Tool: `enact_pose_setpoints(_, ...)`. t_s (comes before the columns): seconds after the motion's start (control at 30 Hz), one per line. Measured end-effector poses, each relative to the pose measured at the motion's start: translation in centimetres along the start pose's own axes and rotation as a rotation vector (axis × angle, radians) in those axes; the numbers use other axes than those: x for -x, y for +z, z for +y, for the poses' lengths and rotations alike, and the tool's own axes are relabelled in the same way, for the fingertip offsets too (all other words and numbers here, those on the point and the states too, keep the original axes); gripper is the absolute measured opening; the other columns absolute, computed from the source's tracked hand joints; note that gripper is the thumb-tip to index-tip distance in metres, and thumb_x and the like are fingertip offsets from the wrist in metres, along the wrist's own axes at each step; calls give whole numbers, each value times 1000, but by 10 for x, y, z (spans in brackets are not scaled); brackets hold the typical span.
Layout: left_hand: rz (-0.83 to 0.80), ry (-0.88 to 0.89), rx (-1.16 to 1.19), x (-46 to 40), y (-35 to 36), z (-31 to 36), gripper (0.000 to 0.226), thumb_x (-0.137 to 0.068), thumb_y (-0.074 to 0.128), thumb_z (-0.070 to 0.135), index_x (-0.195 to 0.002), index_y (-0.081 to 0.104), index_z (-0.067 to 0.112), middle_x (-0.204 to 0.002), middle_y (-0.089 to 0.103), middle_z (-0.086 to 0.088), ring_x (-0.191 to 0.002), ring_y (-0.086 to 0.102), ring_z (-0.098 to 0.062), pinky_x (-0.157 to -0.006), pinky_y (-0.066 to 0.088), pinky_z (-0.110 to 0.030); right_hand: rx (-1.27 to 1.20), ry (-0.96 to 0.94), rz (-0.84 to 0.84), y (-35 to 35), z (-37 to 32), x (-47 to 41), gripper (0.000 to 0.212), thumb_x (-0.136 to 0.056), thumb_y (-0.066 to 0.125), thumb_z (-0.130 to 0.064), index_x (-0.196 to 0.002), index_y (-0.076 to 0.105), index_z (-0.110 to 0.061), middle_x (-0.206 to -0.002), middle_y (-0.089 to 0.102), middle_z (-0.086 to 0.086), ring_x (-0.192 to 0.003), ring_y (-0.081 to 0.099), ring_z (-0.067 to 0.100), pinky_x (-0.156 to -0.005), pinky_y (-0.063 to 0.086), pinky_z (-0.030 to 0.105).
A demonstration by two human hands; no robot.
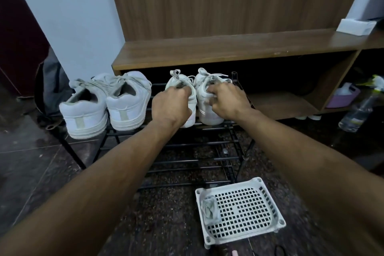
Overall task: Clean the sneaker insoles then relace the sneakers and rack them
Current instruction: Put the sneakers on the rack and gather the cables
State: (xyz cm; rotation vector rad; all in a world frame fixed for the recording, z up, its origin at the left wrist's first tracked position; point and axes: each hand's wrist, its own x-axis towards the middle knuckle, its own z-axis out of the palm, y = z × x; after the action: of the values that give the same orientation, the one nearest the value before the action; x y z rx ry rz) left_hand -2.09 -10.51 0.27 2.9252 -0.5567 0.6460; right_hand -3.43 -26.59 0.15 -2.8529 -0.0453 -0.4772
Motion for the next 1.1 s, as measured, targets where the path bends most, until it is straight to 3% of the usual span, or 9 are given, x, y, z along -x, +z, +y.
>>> enact_pose_setpoints(0.1, -33, -21, 14, 1, -2, 1, 31, -81, 54, 9, -108, 59, 23, -95, 66, -7, -87, 62, -31, -59, 36, -33, -7, -5, -37, 3, 1, -1, 7, -89, 62, -25, -85, 59, -20, -104, 61, 2, -93, 59, 28, -66, 38, 33)
enact_pose_setpoints(0.2, -106, -3, 30, 8, -6, 1, 39, -84, 54, 10, -122, 54, 21, -115, 62, -6, -100, 60, -30, -64, 42, -36, 10, -48, -97, -3, 2, 8, 35, -90, 61, -26, -123, 55, -17, -131, 52, 1, -120, 49, 24, -80, 43, 36)
enact_pose_setpoints(0.27, -175, 52, 31, 15, -6, 1, 56, -86, 55, 16, -139, 40, 19, -142, 45, -4, -126, 47, -26, -86, 45, -41, -18, -60, -79, -8, 1, 23, 51, -90, 60, -26, -138, 44, -18, -143, 43, -2, -133, 37, 20, -93, 44, 39)
enact_pose_setpoints(0.33, -169, 95, 29, 29, -5, 3, 68, -85, 55, 18, -147, 27, 17, -156, 25, -2, -141, 27, -23, -106, 34, -46, -54, -60, -31, -12, 0, 45, 57, -90, 59, -25, -143, 39, -18, -148, 38, -2, -137, 33, 19, -100, 42, 40)
enact_pose_setpoints(0.47, -136, 107, 141, 80, -2, 27, 69, -86, 57, 19, -148, 28, 17, -156, 23, -3, -143, 23, -22, -113, 26, -47, -96, 45, -93, -12, 6, 103, 54, -92, 58, -30, -143, 41, -20, -145, 45, 1, -133, 41, 23, -98, 41, 38)
enact_pose_setpoints(0.63, -384, 93, 253, 163, 12, 76, 68, -85, 58, 21, -148, 32, 19, -157, 25, -2, -146, 20, -21, -115, 26, -46, -201, 297, -337, 4, 26, 204, 41, -91, 61, -29, -131, 56, -24, -129, 61, 8, -118, 56, 29, -93, 46, 35)
enact_pose_setpoints(0.77, -585, 97, 302, 234, 25, 103, 65, -84, 60, 20, -145, 36, 20, -153, 33, -4, -140, 32, -23, -112, 33, -41, -172, 464, -508, 24, 40, 276, 46, -91, 59, -29, -136, 53, -21, -135, 56, 11, -121, 54, 30, -95, 45, 33)
enact_pose_setpoints(0.93, -727, 32, 390, 293, 36, 115, 61, -85, 60, 23, -143, 40, 19, -150, 38, -3, -134, 42, -25, -108, 38, -39, -168, 476, -630, 40, 37, 319, 40, -88, 63, -25, -127, 60, -18, -127, 62, 8, -114, 59, 28, -95, 49, 35)
enact_pose_setpoints(1.1, -796, 8, 419, 315, 50, 110, 54, -86, 58, 28, -139, 47, 23, -146, 44, -4, -131, 45, -26, -106, 40, -41, -181, 477, -704, 52, 30, 341, 26, -83, 68, -21, -108, 69, -15, -105, 68, 10, -94, 62, 28, -78, 51, 31)
